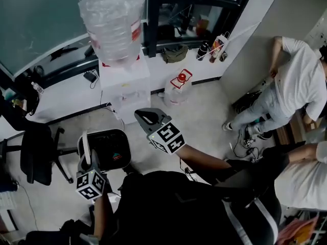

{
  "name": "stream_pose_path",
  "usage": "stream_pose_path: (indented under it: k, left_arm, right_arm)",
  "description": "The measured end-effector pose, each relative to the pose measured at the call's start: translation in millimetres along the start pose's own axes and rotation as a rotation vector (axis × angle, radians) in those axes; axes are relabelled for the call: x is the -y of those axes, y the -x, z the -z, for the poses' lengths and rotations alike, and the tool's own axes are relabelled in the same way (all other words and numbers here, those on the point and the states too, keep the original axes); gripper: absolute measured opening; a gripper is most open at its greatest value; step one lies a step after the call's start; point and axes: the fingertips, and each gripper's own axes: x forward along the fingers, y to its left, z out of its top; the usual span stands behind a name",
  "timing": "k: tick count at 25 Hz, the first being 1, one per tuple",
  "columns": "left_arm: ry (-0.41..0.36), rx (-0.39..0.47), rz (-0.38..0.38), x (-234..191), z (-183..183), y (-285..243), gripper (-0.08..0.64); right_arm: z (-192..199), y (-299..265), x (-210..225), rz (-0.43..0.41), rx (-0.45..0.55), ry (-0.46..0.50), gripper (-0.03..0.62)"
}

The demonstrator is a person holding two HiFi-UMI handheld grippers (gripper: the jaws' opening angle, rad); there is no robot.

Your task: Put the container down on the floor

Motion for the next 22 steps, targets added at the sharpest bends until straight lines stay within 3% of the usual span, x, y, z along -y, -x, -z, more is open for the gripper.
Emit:
stream_pose_path:
  k: [10,22]
  left_arm:
    - [-0.033,-0.011,0.057,-65.2,-34.3,-63.2,0.060]
    - [-0.072,-0.076,0.117,-154.6,-28.5,-134.2,0.060]
  right_arm:
    - [-21.8,-90.1,1.8,0.037,-0.012,-0.011,0.005]
    - [-4.8,-190.4,-28.9,0.051,-0.109,-0.028,0.005]
